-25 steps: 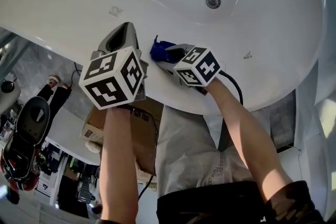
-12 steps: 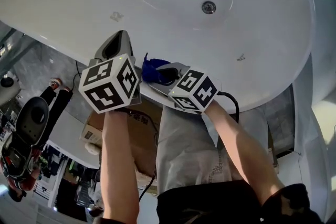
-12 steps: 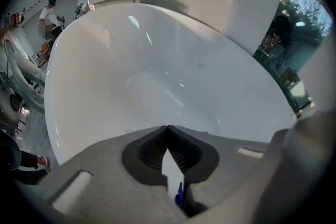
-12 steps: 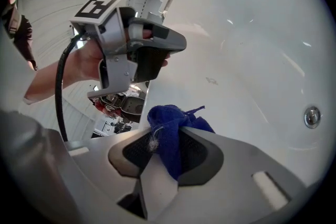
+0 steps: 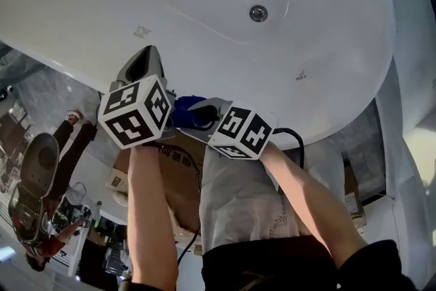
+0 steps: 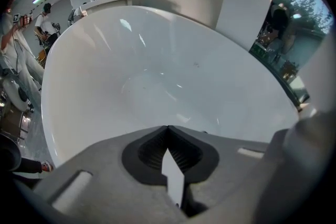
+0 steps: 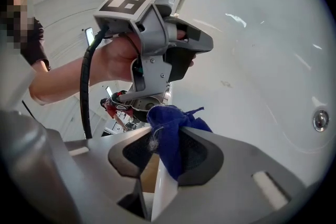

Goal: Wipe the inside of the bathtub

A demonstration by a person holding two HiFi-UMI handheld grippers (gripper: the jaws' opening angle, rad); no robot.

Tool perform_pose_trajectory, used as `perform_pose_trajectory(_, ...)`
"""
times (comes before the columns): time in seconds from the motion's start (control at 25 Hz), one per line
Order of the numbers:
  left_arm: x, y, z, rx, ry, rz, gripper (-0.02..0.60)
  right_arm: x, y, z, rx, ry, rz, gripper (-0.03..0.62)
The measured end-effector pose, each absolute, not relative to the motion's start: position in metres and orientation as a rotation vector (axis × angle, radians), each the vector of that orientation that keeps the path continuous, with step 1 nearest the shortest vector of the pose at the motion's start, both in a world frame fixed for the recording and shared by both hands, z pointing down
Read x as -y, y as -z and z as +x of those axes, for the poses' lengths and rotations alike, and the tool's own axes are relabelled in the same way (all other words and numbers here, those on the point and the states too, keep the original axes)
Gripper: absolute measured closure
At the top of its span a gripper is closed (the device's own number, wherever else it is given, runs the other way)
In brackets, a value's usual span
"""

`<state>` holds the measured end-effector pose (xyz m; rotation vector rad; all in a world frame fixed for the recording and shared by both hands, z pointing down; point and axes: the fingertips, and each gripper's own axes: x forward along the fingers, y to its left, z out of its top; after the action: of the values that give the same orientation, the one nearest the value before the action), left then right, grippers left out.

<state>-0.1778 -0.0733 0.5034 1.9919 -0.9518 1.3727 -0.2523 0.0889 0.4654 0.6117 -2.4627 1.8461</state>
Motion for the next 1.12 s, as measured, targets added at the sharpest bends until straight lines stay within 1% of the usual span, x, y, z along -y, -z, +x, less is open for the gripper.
perform_pose_trajectory(0.28, 0.058, -0.502, -0.140, 0.937, -1.379, 2.006, 0.578, -0.088, -0.474, -0.194, 2.452, -1.825, 0.727, 0.467)
perform_pose_trajectory(0.48, 0.044, -0.519, -0.140, 0.898, -1.380, 2.010, 0.578, -0.093, -0.513, -0.163, 2.365, -1.834, 0.884, 0.467)
perform_pose_trajectory(0.64, 0.058, -0.523, -0.083, 0.886, -1.358, 2.005, 0.578, -0.078, -0.540, -0.077, 2.261, -1.847, 1.005, 0.467)
perform_pose_trajectory(0.72, 0.059, -0.533, -0.073, 0.887, -1.350, 1.983, 0.578, -0.076, -0.559, -0.054, 2.212, -1.838, 1.018, 0.467)
perform_pose_trajectory(0.96, 0.042, -0.571, -0.099, 0.880, -1.332, 1.950, 0.578, -0.085, -0.621, -0.060, 2.160, -1.722, 0.926, 0.467)
perform_pose_trajectory(1.12, 0.029, -0.588, -0.108, 0.867, -1.333, 1.923, 0.578, -0.085, -0.646, -0.059, 2.120, -1.721, 0.936, 0.467)
